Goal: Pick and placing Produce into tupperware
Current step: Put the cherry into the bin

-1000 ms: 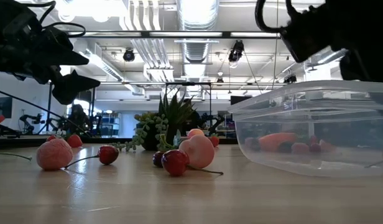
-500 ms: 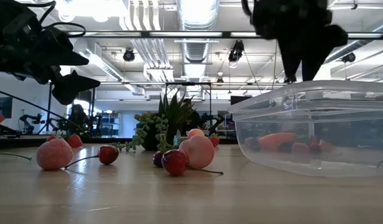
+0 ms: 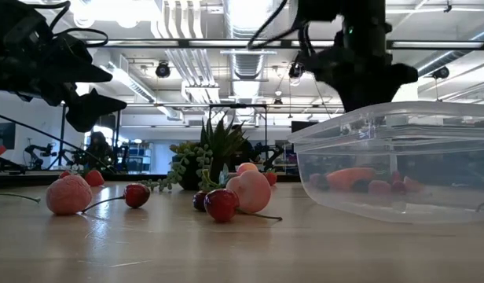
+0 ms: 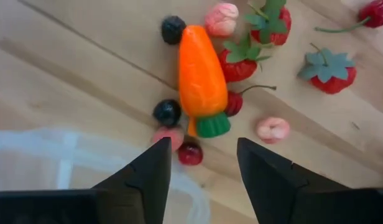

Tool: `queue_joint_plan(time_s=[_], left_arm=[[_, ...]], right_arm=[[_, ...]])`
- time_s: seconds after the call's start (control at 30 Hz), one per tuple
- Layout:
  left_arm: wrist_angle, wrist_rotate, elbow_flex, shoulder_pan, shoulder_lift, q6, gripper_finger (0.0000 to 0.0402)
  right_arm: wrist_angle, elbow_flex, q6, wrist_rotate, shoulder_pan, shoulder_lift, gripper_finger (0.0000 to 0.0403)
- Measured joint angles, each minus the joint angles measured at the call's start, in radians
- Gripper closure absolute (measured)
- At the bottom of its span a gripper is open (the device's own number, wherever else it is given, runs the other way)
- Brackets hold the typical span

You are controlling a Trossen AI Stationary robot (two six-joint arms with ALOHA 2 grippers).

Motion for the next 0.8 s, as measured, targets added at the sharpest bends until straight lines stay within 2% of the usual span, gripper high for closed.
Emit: queue_joint_plan(time_s=[0.1, 0.23, 0.63, 0.8], left_arm=[[0.000, 0.000, 0.000, 0.000, 0.000, 0.000, 0.0125], [0.000, 0.000, 0.000, 0.000, -0.001, 0.000, 0.0125], [0.000, 0.000, 0.000, 0.000, 0.000, 0.000, 0.0125], [0.000, 0.000, 0.000, 0.000, 0.000, 0.000, 0.0125]], right_arm=[[0.038, -0.007, -0.014, -0.043, -0.008, 0.061, 0.0233], [0.030, -0.002, -0.015, -0.043, -0.008, 0.114, 0.0240], [-0.042, 0.001, 0.019, -0.141, 0.084, 0.113, 0.0250], [-0.040, 0.001, 0.057, -0.130, 0.095, 0.113, 0.0248]])
